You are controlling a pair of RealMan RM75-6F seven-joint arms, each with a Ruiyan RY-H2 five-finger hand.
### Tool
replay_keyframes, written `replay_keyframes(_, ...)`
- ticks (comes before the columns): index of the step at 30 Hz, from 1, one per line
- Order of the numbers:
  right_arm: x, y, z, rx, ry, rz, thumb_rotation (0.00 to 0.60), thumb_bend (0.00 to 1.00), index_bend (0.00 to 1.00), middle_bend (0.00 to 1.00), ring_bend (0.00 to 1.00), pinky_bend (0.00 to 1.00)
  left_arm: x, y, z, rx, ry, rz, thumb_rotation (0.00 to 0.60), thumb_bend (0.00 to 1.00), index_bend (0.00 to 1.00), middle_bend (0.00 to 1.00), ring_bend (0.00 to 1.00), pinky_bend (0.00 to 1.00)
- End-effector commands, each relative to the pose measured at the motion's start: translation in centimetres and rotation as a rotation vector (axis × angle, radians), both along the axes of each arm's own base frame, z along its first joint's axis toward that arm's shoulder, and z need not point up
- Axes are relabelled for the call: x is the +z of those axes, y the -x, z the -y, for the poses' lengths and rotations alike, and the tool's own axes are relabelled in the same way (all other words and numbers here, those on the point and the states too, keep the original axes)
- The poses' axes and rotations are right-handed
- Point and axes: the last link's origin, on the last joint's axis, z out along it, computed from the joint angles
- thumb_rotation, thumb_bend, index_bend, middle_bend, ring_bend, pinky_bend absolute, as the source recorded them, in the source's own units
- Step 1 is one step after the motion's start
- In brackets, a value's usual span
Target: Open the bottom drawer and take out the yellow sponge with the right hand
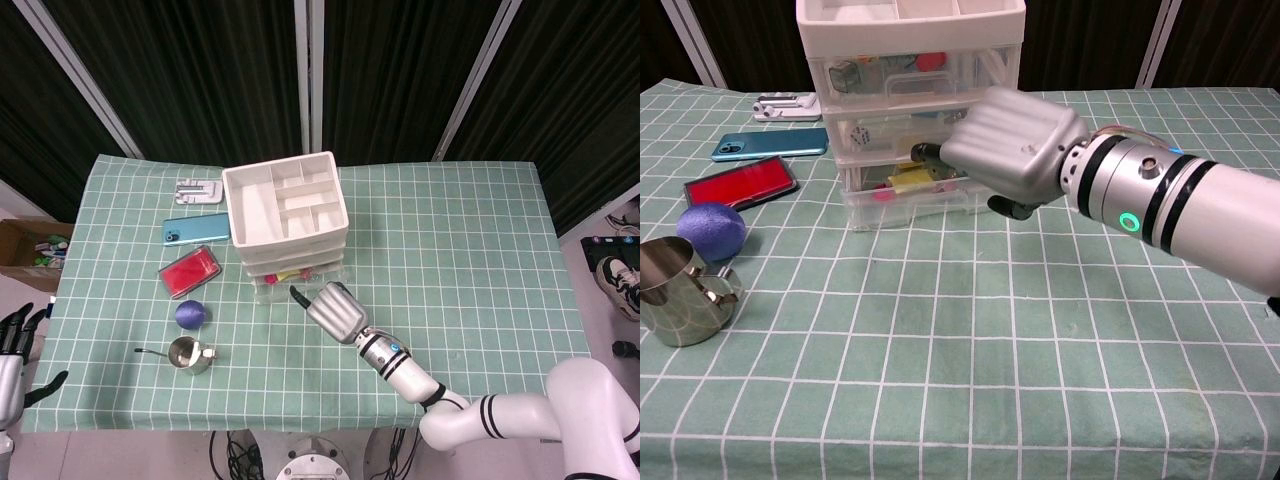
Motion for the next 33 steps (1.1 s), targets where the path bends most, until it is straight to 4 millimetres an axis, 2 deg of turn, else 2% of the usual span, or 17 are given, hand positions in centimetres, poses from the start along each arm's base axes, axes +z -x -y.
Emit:
replay_keyframes(1, 0.7, 0.7, 1.3, -0.108, -0.026, 0.054, 0.600, 0.32, 0.13, 0.90, 0.89, 0.96, 0.0, -0.2, -0.1, -0.003, 0.004, -0.004, 0.600, 0.00, 0.14, 0.08, 0.11, 0.19)
replay_keyframes(14, -0.7, 1.3, 4.5, -0.314, -0.123, 0.111, 0.600, 0.33, 0.21, 0.90, 0.89, 0.96, 0.1, -0.4, -0.2, 0.002, 0.006, -0.010, 0.600, 0.00, 0.14, 0.08, 0.11, 0.19)
replay_keyframes(18, -1.0, 1.3, 5.0, -0.349, -0.139, 0.122, 0.600, 0.33, 0.31, 0.91, 0.89, 0.96, 0.1, -0.4, -0.2, 0.003, 0.005, -0.010, 0.600, 0.00, 0.14, 0.08, 0.11, 0.19)
replay_keyframes(22, -0.7, 1.7, 4.8, -0.363, -0.151, 0.134, 0.600, 0.33, 0.39, 0.91, 0.89, 0.96, 0.1, -0.3, -0.1, 0.007, 0.003, -0.009, 0.600, 0.00, 0.14, 0.08, 0.11, 0.19)
replay_keyframes(33, 1.1, 3.2, 2.1, -0.393, -0.228, 0.138, 0.600, 0.33, 0.40, 0.91, 0.89, 0.96, -0.1, -0.3, -0.5, 0.000, 0.013, -0.009, 0.600, 0.00, 0.14, 0.08, 0.11, 0.19)
